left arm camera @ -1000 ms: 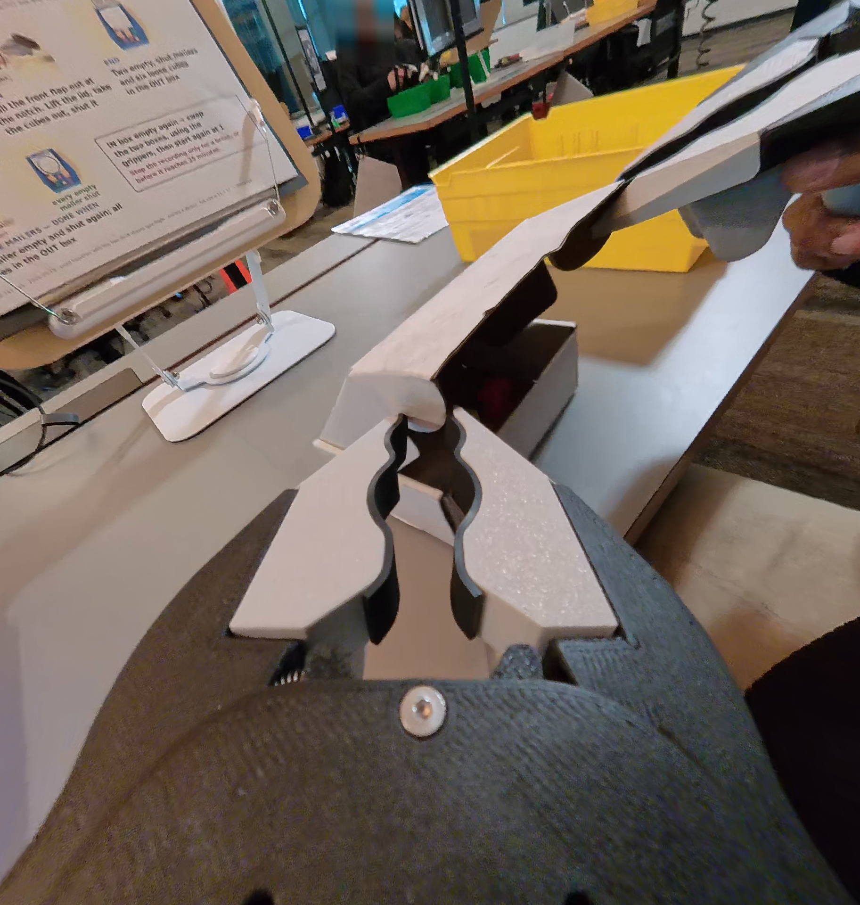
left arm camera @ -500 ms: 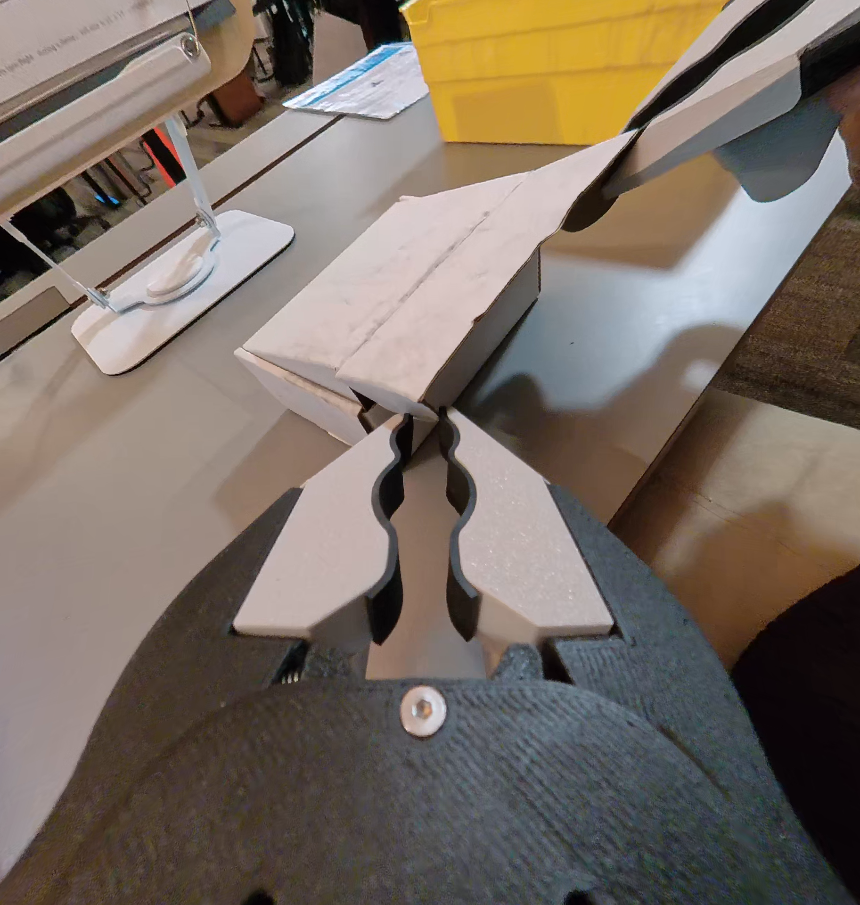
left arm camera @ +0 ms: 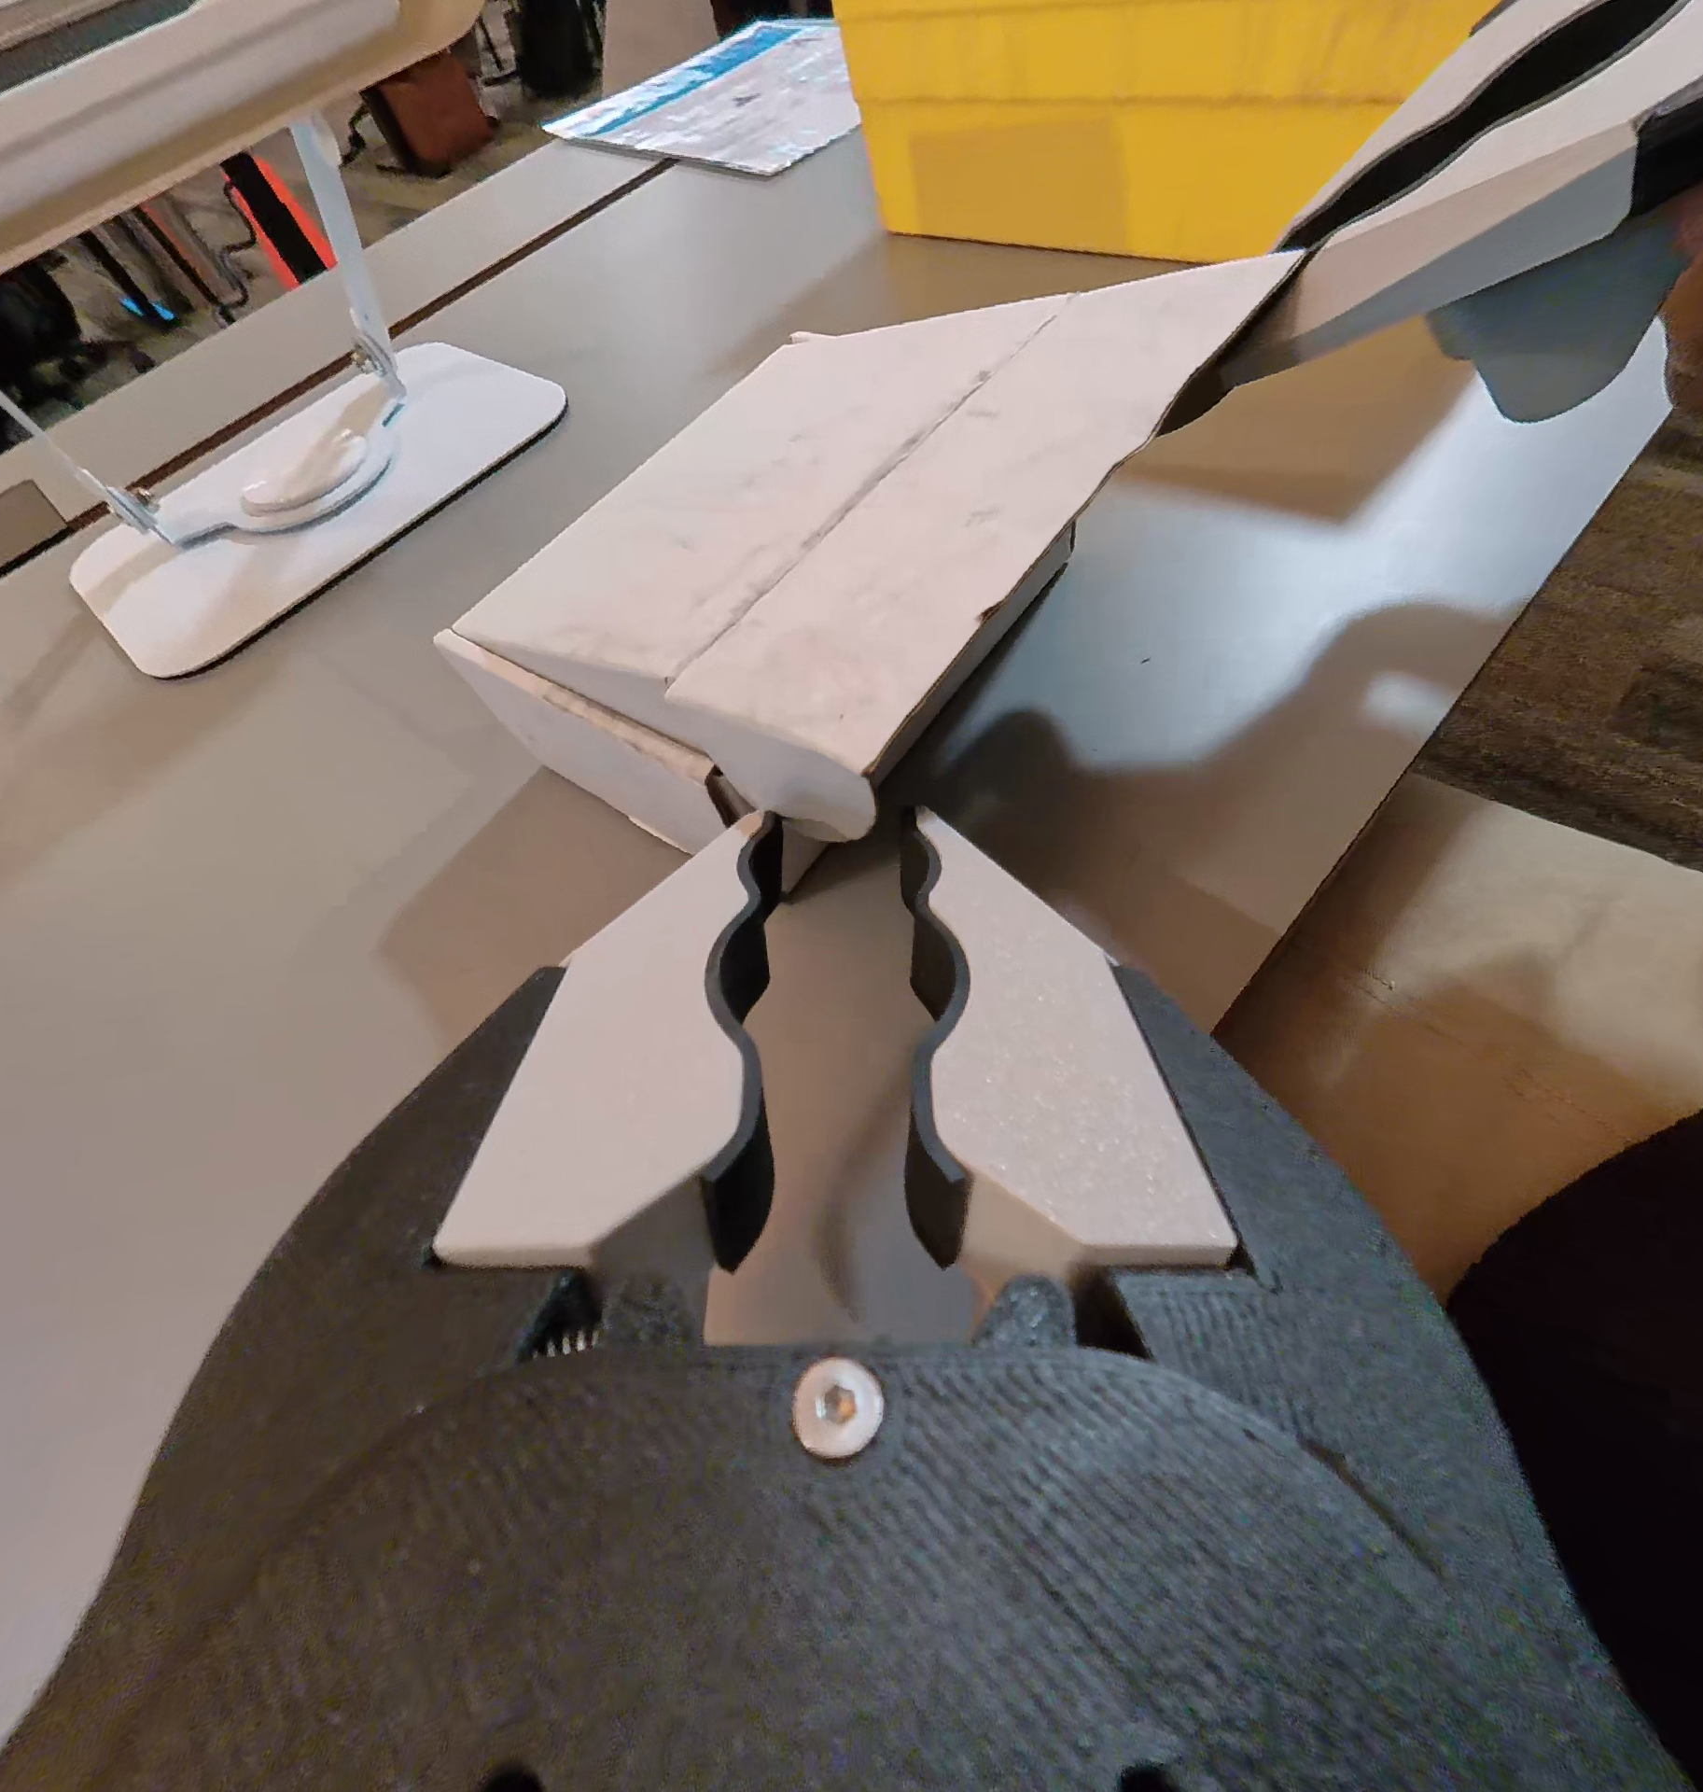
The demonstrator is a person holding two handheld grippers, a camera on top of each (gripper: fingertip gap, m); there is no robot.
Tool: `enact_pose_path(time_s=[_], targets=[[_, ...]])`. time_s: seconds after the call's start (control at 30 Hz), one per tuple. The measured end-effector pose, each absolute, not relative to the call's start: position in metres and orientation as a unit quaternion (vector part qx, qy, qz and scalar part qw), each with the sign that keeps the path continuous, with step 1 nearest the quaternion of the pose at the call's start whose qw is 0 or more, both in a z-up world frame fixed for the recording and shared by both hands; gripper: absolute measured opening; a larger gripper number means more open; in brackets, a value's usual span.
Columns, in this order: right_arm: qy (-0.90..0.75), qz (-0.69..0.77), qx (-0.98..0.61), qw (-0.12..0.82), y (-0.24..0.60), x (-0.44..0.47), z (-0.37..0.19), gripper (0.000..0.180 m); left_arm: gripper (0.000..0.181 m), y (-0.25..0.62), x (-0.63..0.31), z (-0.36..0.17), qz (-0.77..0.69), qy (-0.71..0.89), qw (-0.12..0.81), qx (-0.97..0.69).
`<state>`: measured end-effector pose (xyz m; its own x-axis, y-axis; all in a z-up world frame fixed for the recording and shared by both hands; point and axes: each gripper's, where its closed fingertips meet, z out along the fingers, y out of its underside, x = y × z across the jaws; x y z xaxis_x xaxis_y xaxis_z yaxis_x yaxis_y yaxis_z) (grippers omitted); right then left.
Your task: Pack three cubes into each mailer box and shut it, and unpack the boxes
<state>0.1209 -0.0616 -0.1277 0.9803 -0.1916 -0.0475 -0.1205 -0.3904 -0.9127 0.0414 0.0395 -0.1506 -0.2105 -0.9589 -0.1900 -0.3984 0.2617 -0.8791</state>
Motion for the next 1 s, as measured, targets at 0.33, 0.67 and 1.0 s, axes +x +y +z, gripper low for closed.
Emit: enact_pose_path(time_s=[0.33,0.67,1.0], targets=[[0.087,-0.039,-0.836,0.540,-0.060,0.121,-0.132,0.006,0.029,0.039,0.040,-0.149,-0.379,0.686,0.377,-0.494],[0.078,-0.047,-0.845,0.526,-0.058,0.120,-0.141,0.006,0.031,0.045,0.041,-0.155,-0.365,0.689,0.379,-0.498],[0.075,-0.041,-0.846,0.526,-0.067,0.126,-0.140,0.058,0.022,0.077,0.037,-0.174,-0.308,0.689,0.361,-0.548]])
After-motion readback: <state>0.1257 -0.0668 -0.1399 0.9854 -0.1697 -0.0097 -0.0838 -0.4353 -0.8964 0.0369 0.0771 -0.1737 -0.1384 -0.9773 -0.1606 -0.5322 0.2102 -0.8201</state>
